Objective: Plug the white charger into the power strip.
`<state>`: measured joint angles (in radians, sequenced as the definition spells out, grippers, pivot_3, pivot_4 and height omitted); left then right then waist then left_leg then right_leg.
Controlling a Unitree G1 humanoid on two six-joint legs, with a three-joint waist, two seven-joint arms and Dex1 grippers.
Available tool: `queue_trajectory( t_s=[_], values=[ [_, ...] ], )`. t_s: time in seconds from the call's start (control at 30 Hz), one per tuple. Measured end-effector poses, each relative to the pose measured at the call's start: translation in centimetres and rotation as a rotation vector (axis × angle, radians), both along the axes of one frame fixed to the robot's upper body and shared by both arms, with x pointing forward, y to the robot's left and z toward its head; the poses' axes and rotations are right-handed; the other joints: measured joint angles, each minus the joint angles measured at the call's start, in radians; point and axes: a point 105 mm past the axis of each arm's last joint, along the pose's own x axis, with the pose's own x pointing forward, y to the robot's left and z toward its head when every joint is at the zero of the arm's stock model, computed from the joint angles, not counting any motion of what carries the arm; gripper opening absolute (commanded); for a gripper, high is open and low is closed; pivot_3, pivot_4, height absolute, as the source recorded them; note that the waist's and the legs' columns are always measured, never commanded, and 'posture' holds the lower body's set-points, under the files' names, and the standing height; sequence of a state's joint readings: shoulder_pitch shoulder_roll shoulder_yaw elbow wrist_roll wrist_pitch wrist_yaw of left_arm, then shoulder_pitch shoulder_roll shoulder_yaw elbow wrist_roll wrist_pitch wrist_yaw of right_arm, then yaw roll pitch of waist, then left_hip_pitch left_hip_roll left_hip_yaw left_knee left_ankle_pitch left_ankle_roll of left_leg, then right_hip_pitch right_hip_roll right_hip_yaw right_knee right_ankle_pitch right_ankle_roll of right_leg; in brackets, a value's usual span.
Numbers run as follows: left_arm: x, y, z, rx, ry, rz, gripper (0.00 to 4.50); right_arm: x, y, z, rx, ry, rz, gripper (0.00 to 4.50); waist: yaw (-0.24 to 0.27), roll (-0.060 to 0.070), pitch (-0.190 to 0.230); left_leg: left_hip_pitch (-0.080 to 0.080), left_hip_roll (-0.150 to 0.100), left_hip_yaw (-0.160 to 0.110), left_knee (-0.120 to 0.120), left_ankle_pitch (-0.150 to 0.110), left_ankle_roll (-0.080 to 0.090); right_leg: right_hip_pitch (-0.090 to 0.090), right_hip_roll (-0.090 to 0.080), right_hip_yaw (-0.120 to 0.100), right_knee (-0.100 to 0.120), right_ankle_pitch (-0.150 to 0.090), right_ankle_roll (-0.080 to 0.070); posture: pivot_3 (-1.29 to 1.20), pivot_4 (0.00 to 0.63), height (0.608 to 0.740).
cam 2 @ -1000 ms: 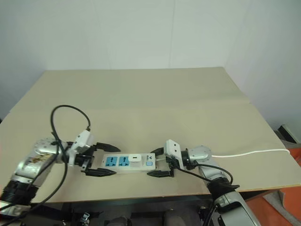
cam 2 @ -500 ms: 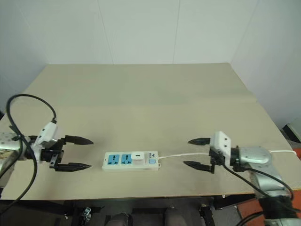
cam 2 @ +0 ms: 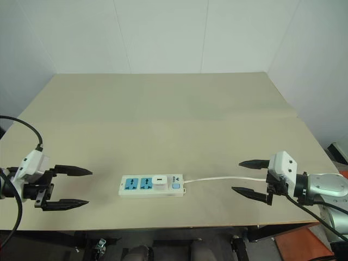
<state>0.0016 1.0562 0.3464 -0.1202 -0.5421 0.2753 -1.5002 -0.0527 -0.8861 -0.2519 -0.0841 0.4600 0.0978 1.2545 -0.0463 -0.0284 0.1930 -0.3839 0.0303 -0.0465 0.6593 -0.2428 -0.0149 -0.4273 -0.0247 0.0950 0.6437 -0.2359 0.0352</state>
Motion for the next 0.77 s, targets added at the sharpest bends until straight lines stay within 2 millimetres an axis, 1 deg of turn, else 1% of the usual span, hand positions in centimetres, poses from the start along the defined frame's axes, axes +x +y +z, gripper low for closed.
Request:
queue_trajectory(
  t_s=[0.17,0.3,0.5,0.7,0.77],
  values=[
    [-0.05,-0.26,0.11,-0.007,0.002,-0.006,4.5,-0.05,0.24,0.13,-0.002,-0.006,-0.001,4.46,0.0,0.0,0.0,0.0,0.0,0.0,0.0,0.0,0.0,0.0,0.0,0.0,0.0,0.0,0.0,0.0,0.15,0.74],
    [-0.01,-0.37,0.12,-0.007,0.002,-0.012,4.5,-0.36,0.15,-0.39,-0.003,0.016,-0.011,4.46,0.0,0.0,0.0,0.0,0.0,0.0,0.0,0.0,0.0,0.0,0.0,0.0,0.0,0.0,0.0,0.0,0.15,0.74],
    [0.27,-0.74,0.42,-0.007,-0.009,-0.033,4.5,-0.32,0.28,-0.26,-0.003,0.009,-0.016,4.46,0.0,0.0,0.0,0.0,0.0,0.0,0.001,0.0,0.0,0.0,0.0,0.0,0.001,0.0,0.0,0.0,0.15,0.74],
    [0.44,-0.85,0.1,-0.014,0.007,-0.037,4.5,-0.29,0.3,-0.22,-0.003,0.006,-0.018,4.46,0.0,0.0,0.0,0.0,0.0,0.001,0.001,0.0,0.0,0.0,0.0,0.0,0.001,0.0,0.0,0.0,0.15,0.74],
    [0.61,-0.97,0.27,-0.017,-0.001,-0.041,4.5,-0.28,0.33,-0.2,-0.001,0.005,-0.018,4.46,0.0,0.0,0.0,0.0,0.0,0.001,0.001,0.0,0.0,0.0,0.0,0.0,0.002,0.0,0.0,0.0,0.15,0.74]
  ],
)
